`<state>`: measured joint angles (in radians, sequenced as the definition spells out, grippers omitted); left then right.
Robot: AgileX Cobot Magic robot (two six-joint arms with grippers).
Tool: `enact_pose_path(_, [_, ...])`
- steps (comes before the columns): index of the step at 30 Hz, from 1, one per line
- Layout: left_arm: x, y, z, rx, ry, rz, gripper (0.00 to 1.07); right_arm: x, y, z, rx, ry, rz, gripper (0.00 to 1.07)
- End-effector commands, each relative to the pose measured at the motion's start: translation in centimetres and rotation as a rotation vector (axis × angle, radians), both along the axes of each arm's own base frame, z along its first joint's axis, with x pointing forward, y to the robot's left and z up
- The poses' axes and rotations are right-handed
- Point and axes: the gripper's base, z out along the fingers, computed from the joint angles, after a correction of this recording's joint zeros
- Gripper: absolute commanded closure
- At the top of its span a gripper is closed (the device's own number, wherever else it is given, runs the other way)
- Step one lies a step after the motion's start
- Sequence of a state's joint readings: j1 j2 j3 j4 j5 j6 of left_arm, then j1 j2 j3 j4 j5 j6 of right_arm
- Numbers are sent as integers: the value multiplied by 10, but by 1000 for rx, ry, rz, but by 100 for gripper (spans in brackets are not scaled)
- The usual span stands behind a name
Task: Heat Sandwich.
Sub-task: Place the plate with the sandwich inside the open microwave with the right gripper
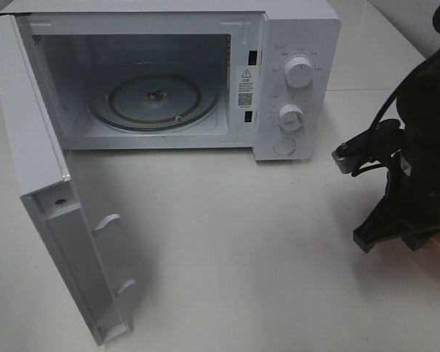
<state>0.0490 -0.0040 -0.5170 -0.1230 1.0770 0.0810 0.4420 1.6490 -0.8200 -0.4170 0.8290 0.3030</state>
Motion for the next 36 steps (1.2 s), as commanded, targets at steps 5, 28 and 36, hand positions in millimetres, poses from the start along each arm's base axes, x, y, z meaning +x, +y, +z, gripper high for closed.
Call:
enact_pose_path(5, [-2, -1, 0, -9, -28, 5, 9, -15, 9, 22, -30, -21, 44, 107])
enact_pose_path(28, [-2, -1, 0, -9, -28, 5, 9, -66, 54, 50, -75, -23, 293, 107])
enact_pose_path(36, [-2, -1, 0, -9, -28, 5, 9, -83, 62, 63, -64, -46, 358, 107])
